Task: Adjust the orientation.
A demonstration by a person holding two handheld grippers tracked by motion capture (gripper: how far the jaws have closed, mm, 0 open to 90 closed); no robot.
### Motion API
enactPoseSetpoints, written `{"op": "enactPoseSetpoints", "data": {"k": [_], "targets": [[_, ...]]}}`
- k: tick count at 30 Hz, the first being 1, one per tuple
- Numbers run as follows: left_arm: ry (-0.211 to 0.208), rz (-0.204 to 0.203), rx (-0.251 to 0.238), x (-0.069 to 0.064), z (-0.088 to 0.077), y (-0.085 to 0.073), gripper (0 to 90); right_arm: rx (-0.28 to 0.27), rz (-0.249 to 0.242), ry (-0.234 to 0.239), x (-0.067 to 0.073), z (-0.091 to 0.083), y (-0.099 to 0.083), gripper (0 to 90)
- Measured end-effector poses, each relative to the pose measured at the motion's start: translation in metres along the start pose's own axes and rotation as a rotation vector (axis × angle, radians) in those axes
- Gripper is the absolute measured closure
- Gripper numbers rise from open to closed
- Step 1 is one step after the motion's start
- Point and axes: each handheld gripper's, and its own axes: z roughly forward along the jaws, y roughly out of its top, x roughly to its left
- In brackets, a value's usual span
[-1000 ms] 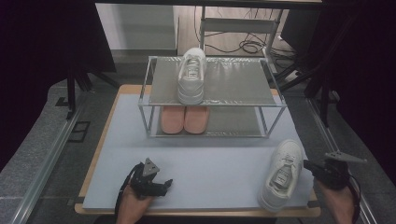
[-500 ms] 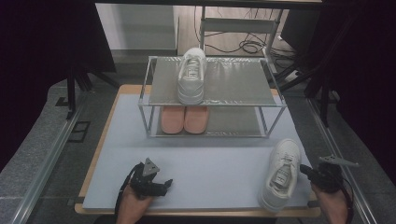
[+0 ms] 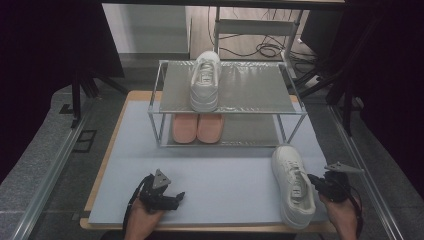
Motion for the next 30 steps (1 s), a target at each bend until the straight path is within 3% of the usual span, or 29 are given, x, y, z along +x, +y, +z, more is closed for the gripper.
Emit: {"op": "enactPoseSetpoints", "data": {"k": [4,13,20,30], "targets": [[0.0,0.0,0.0,0.0,0.0,0.0,14.0,0.004,0.01,0.036,0.0,-0.005,-0.006,90.0],[0.0,0.0,0.0,0.0,0.0,0.0,14.0,0.009,0.002,0.049,0.005,-0.012,-0.015,90.0],[0.0,0.0,0.0,0.0,0.0,0.0,14.0,0.008,-0.006,0.075,0.009,-0.009,-0.013,90.0],[0.0,0.0,0.001,0.0,0.0,0.0,14.0,0.014,-0.038,0.132,0.028,0.006,-0.002,90.0]]}}
